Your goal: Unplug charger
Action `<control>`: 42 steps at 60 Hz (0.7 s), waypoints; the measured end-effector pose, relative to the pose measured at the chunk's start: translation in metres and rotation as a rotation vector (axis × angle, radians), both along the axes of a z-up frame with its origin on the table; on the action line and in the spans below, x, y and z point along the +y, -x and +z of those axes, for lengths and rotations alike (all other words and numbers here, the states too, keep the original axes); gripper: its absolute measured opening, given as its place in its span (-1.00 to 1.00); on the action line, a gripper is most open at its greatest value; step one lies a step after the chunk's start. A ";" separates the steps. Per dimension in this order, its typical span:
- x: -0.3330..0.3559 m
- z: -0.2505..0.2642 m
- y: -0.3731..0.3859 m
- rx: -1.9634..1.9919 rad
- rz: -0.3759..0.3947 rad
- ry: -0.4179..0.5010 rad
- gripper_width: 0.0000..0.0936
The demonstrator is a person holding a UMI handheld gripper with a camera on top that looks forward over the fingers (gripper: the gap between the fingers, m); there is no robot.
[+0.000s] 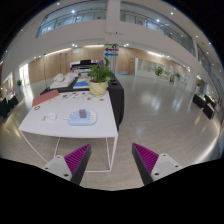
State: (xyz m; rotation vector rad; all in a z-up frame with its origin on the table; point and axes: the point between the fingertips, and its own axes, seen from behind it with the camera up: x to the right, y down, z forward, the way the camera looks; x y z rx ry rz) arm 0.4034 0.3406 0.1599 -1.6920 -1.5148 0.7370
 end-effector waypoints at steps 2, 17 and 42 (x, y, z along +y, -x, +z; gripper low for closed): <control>-0.002 -0.001 0.000 -0.002 0.008 0.005 0.82; -0.049 -0.017 0.036 0.001 0.082 0.009 0.82; -0.120 -0.056 0.116 0.052 0.183 0.003 0.83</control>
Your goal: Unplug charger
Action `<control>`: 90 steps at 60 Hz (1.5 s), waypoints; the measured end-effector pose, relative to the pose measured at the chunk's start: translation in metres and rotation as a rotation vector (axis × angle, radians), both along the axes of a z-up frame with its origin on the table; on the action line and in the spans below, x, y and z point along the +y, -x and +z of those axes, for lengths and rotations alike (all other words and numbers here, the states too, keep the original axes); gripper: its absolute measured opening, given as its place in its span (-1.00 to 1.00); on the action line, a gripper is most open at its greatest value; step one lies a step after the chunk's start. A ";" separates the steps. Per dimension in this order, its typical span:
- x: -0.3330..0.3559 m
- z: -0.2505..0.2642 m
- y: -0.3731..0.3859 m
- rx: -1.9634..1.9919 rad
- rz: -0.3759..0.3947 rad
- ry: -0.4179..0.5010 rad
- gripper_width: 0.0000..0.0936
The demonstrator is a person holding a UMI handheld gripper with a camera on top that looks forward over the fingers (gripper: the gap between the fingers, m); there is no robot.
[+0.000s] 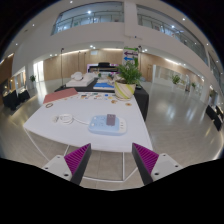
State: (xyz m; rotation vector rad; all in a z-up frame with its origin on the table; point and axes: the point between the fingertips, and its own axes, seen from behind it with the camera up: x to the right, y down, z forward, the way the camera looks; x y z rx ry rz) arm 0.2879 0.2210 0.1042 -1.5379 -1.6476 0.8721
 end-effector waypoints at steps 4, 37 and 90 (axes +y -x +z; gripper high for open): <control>-0.004 -0.008 0.021 0.020 -0.007 0.005 0.83; -0.011 -0.067 0.210 0.156 -0.058 0.010 0.82; 0.079 0.052 0.234 0.244 -0.151 0.023 -0.55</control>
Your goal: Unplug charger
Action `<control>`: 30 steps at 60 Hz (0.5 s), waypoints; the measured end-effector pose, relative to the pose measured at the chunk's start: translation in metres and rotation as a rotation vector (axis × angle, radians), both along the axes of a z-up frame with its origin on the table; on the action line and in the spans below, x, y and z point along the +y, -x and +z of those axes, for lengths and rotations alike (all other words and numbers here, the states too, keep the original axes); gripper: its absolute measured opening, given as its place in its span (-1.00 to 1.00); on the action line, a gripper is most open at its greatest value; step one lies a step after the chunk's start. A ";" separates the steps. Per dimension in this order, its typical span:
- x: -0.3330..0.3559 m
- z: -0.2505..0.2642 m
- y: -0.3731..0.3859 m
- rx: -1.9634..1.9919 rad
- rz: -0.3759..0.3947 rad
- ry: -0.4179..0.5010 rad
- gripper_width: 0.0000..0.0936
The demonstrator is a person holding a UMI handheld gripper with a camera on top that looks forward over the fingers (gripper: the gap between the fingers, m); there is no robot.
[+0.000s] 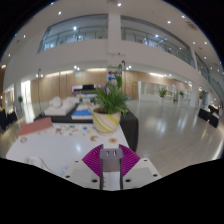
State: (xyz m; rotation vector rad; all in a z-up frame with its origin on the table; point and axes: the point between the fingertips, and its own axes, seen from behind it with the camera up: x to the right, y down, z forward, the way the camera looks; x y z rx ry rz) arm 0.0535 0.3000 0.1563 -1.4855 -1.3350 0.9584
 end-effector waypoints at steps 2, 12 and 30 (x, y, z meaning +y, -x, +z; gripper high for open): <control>0.009 -0.020 0.000 -0.040 -0.003 -0.014 -0.54; 0.049 -0.100 -0.011 -0.230 -0.045 -0.025 -0.48; 0.065 -0.150 -0.006 -0.341 -0.014 -0.045 0.08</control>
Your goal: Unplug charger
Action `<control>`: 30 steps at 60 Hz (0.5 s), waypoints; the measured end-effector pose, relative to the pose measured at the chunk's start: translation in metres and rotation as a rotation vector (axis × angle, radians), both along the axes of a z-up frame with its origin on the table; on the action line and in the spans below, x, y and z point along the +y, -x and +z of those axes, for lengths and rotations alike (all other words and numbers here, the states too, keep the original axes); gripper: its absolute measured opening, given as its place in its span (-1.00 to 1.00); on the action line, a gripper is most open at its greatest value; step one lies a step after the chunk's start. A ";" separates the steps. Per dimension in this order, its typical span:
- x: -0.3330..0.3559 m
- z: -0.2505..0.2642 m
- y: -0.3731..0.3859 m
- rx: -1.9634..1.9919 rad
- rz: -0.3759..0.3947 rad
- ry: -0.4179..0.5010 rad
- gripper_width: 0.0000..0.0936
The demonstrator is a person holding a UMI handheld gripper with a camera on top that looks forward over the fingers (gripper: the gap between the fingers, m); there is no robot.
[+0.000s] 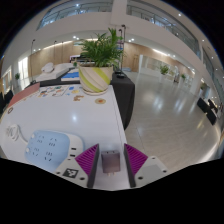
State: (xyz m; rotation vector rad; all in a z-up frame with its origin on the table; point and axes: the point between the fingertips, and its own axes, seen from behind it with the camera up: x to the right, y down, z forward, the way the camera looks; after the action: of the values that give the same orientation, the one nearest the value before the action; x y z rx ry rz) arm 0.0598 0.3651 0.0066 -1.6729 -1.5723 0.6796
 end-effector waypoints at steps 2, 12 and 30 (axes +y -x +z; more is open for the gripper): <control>-0.002 0.004 0.000 0.004 0.009 0.005 0.25; -0.006 0.073 -0.032 0.057 0.000 0.037 0.83; -0.040 0.227 -0.228 0.029 -0.013 0.092 0.81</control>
State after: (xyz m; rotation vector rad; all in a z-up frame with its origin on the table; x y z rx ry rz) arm 0.2875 0.3255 0.2340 -1.7306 -1.5285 0.7767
